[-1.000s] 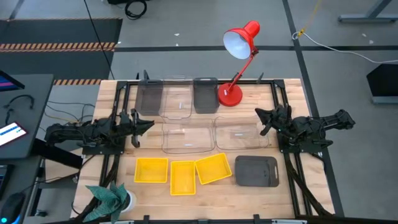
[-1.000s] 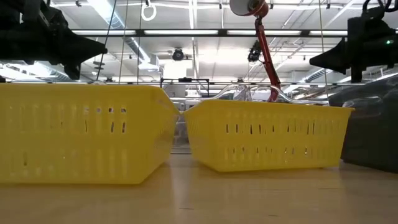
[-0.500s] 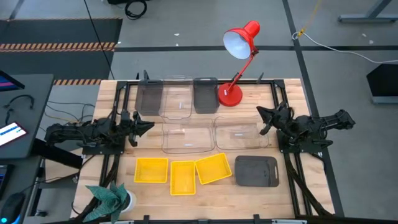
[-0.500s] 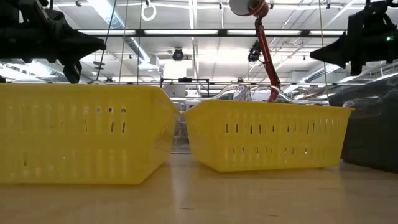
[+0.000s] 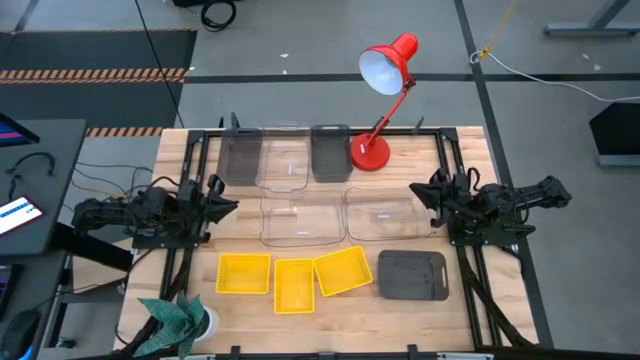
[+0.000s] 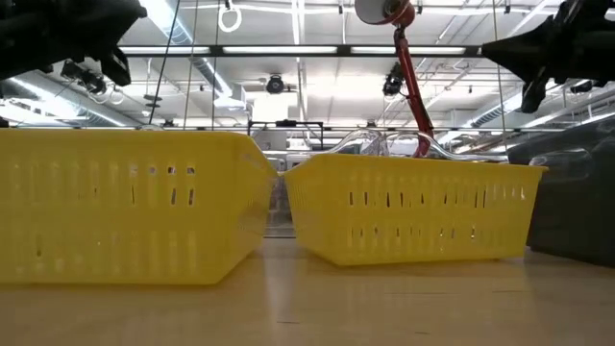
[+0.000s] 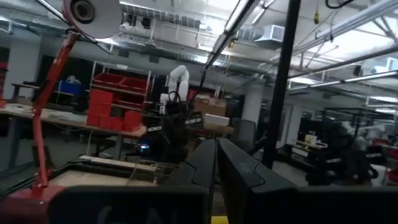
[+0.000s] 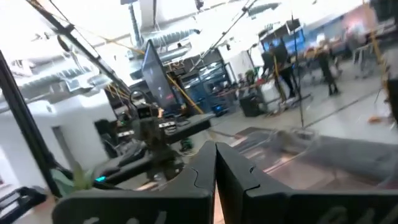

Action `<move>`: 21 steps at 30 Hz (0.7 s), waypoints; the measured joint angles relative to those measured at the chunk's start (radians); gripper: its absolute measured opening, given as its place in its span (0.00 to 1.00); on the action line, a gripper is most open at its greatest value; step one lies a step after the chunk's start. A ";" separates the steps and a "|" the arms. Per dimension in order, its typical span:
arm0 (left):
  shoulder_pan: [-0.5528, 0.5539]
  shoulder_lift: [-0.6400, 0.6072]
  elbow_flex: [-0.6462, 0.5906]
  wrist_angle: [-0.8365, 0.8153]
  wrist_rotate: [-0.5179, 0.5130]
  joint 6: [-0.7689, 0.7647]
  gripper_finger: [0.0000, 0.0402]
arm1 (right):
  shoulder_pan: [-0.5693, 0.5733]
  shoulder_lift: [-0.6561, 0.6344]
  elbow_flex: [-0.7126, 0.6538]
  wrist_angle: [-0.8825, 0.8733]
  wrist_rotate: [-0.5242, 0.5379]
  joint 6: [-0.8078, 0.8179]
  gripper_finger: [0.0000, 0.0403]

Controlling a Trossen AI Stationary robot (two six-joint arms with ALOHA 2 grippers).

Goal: Stack baskets by color
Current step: Stack the bottom black bin on the top right black bin

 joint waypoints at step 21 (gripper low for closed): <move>0.000 0.000 0.000 0.118 -0.169 0.243 0.04 | 0.082 0.381 0.263 -0.309 -0.206 0.219 0.03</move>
